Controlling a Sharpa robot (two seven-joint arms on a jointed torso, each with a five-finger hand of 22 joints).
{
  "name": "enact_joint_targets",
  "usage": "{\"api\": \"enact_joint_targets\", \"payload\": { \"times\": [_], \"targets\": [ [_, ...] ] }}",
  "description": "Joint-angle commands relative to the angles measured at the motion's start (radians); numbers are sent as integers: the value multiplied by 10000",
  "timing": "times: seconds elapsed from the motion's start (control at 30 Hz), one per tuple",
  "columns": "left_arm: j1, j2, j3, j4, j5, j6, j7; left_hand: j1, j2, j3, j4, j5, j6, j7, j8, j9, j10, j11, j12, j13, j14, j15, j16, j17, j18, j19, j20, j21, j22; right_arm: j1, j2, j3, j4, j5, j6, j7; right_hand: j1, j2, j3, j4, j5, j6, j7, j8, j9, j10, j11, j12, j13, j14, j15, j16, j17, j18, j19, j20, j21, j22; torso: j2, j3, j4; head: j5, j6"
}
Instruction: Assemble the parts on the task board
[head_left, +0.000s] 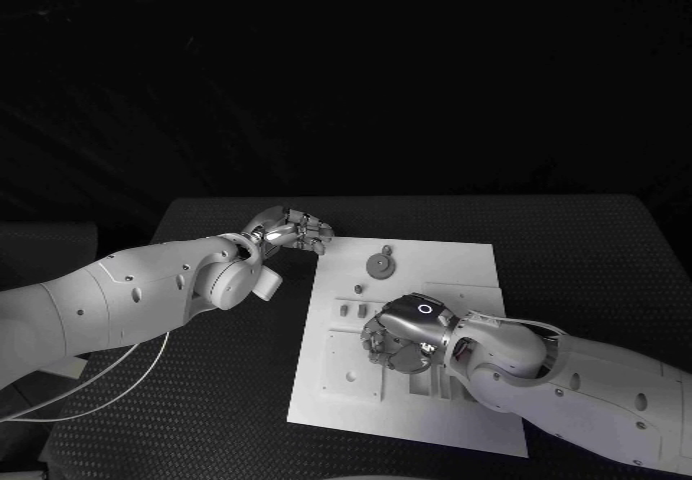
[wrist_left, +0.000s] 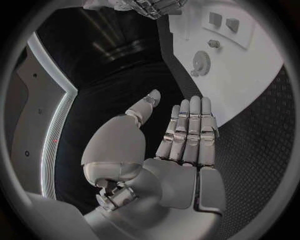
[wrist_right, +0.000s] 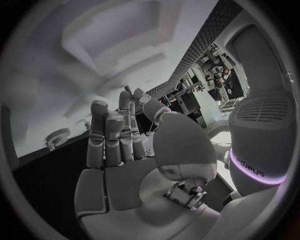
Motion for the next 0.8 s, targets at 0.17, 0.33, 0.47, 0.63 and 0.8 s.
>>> {"api": "enact_joint_targets", "payload": {
  "times": [0.17, 0.33, 0.47, 0.63, 0.8],
  "targets": [
    [9, 10, 7, 29, 60, 44, 52, 31, 35, -61, -7, 21, -30, 29, 38, -14, 57, 23, -60, -14, 79, 20, -39, 21, 70, 24, 32, -18, -21, -13, 2, -16, 56, -71, 198, 30, 106, -9, 47, -15, 26, 54, -2, 28, 16, 69, -19, 34, -16, 5, -55, 40, -10, 303, -16, -76, 36, 185, 3, 1, 7, -11, -22],
    [9, 16, 7, 28, 60, 32, 52, 33, 35, -61, -8, 21, -30, 29, 39, -15, 58, 23, -63, -16, 79, 20, -45, 27, 70, 23, 31, -17, -23, -14, 5, -24, 50, -74, 197, 15, 106, -8, 46, -15, 26, 54, -2, 28, 17, 70, -19, 34, -17, 5, -55, 40, -10, 303, -16, -77, 38, 186, 4, -1, 3, -14, -59],
    [10, 20, 7, 42, 60, 42, 50, 34, 33, -62, -8, 21, -30, 29, 40, -16, 59, 23, -66, -19, 80, 21, -51, 32, 70, 22, 32, -17, -27, -14, 9, -25, -10, -100, 198, -23, 107, -7, 46, -15, 26, 54, -2, 27, 18, 70, -19, 34, -19, 5, -56, 41, -10, 303, -16, -77, 38, 186, 4, 0, 5, 5, -76],
    [10, 21, 7, 32, 60, 31, 49, 35, 34, -61, -8, 21, -30, 29, 40, -17, 61, 23, -68, -21, 80, 21, -57, 38, 70, 22, 32, -17, -29, -13, 22, -25, -41, -155, 197, -54, 109, -6, 46, -15, 26, 53, -2, 26, 20, 71, -19, 34, -21, 5, -56, 41, -11, 303, -17, -77, 39, 186, 1, 2, -1, -3, -85],
    [10, 22, 7, 33, 60, 28, 48, 36, 33, -62, -9, 21, -30, 29, 41, -18, 63, 23, -71, -23, 81, 21, -63, 43, 69, 21, 32, -17, -32, -13, 44, -25, -73, -185, 176, -68, 109, -6, 44, -15, 26, 52, -2, 25, 21, 71, -19, 33, -22, 4, -56, 41, -11, 303, -17, -77, 39, 186, -1, 8, 3, 1, -93]
  ]
}}
